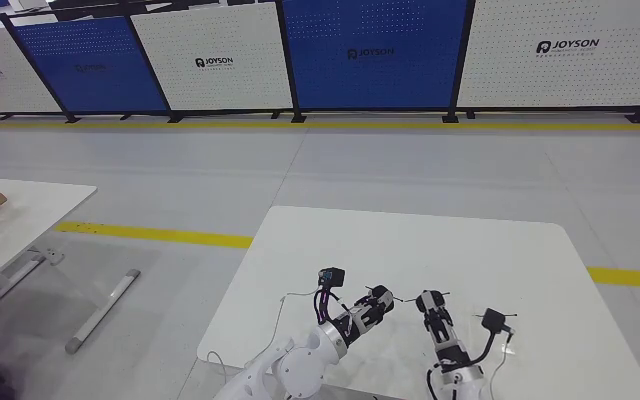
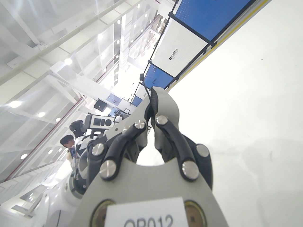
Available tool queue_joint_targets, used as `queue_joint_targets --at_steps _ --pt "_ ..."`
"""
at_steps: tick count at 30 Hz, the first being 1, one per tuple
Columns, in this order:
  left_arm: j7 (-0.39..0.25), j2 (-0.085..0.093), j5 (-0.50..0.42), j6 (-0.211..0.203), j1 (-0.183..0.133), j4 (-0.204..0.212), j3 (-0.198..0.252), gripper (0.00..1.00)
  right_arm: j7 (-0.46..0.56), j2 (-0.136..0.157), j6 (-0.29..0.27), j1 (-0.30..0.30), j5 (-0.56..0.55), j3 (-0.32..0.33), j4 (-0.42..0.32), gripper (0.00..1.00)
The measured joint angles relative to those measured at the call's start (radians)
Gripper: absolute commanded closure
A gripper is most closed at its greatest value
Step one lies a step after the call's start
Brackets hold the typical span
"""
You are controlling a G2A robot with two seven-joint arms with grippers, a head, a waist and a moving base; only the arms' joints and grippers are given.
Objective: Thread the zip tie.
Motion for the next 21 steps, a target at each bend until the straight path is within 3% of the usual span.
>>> queue_joint_targets --at_steps 21 --pt "0.000 0.000 0.000 0.000 0.000 0.000 0.000 1.00 -0.002 -0.022 -0.003 0.014 -0.058 -0.004 0.029 1.00"
